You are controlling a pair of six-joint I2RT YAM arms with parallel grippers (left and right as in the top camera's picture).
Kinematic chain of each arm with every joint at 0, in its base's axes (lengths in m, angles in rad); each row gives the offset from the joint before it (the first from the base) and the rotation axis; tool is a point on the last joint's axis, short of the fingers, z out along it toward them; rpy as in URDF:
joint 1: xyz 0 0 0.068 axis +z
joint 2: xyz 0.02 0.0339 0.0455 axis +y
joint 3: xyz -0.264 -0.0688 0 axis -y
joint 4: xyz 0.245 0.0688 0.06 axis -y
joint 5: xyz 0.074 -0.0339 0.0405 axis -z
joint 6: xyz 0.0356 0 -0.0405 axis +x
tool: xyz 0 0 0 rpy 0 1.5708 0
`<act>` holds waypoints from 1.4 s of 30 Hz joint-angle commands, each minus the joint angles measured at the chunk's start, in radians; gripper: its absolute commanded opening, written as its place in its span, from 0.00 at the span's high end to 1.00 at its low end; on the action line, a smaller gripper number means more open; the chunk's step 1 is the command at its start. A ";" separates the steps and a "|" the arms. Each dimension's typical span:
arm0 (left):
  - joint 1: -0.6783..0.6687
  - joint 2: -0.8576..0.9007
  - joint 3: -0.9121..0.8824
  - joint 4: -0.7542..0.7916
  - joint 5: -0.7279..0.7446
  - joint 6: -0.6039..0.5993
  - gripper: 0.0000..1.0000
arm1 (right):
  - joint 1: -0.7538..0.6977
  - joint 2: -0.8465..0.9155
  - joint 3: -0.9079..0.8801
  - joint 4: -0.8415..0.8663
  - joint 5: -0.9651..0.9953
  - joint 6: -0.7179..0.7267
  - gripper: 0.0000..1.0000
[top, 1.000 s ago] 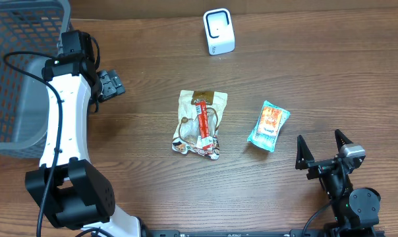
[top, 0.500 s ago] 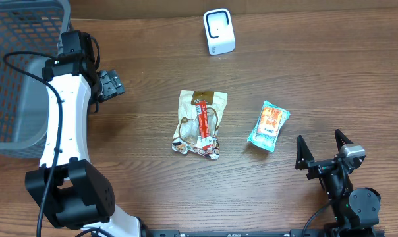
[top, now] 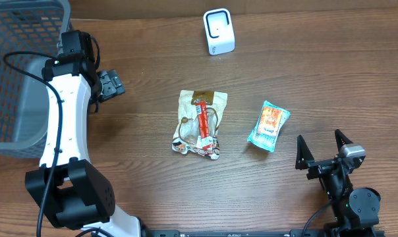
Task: Scan the item barcode
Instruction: 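Release the packet and retract the left gripper beside the basket, then move the right gripper over the teal-and-orange packet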
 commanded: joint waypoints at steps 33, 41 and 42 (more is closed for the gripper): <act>-0.003 -0.026 0.016 -0.002 0.011 0.018 0.00 | -0.003 0.576 1.205 -0.970 -0.181 0.093 0.00; -0.003 -0.026 0.016 -0.002 0.011 0.018 0.00 | -0.003 0.702 1.255 -1.014 -0.327 0.104 0.45; -0.003 -0.026 0.016 -0.002 0.011 0.018 0.00 | -0.003 0.724 1.255 -1.030 -0.327 0.112 0.46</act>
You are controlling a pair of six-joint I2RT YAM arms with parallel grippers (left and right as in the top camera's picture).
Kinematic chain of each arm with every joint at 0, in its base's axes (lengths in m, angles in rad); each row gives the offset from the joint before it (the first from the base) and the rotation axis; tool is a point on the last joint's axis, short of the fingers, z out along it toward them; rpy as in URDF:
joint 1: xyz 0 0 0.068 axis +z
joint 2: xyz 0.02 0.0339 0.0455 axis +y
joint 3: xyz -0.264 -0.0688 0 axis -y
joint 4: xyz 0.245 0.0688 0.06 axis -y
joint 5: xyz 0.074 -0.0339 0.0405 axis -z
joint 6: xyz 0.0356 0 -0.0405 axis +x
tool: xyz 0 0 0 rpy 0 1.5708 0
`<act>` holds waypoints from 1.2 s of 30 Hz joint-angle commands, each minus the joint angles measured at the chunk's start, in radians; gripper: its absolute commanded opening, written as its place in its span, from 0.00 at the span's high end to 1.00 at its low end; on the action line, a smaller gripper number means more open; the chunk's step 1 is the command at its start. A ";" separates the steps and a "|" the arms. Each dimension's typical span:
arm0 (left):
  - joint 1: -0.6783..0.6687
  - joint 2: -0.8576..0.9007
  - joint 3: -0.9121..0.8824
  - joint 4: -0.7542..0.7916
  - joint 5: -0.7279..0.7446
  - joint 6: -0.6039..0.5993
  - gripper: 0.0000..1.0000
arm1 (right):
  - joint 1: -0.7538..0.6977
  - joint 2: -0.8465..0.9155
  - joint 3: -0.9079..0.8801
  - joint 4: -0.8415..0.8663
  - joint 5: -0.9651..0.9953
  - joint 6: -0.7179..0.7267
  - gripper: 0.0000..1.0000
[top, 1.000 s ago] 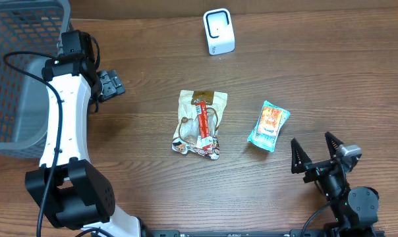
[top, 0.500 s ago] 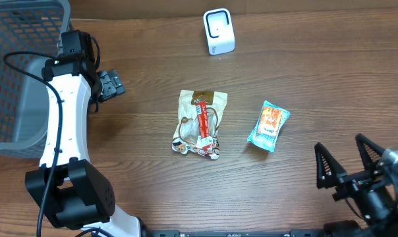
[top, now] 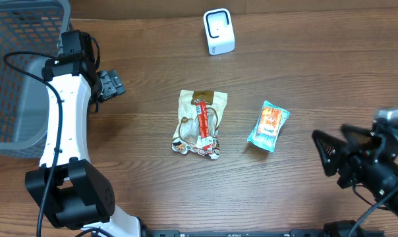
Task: Scan the item barcode
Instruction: 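Move the right gripper over the teal-and-orange packet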
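Observation:
A beige snack bag with a red stripe lies flat at the table's middle. A small teal and orange packet lies to its right. The white barcode scanner stands at the back, its window facing forward. My right gripper hovers right of the teal packet, open and empty, fingers pointing left. My left gripper sits at the far left beside the basket, away from both items; its jaws are too dark to read.
A grey mesh basket fills the back left corner, with the left arm's white links running down in front of it. Bare wooden tabletop lies around the two items.
My right arm has risen and swung; its open gripper was low at the front right pointing away, and now sits higher, pointing left toward the teal packet. The left arm and items are unmoved.

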 commanded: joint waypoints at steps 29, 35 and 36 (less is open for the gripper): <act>-0.003 -0.026 0.016 -0.001 0.007 0.018 0.00 | 0.005 0.769 -0.030 -0.042 -0.045 -0.005 0.46; -0.003 -0.026 0.016 -0.001 0.007 0.018 0.00 | 0.031 0.769 -0.073 0.027 -0.045 -0.001 0.46; -0.003 -0.026 0.016 -0.001 0.007 0.018 0.00 | 0.035 0.770 -0.077 0.037 -0.045 -0.002 0.46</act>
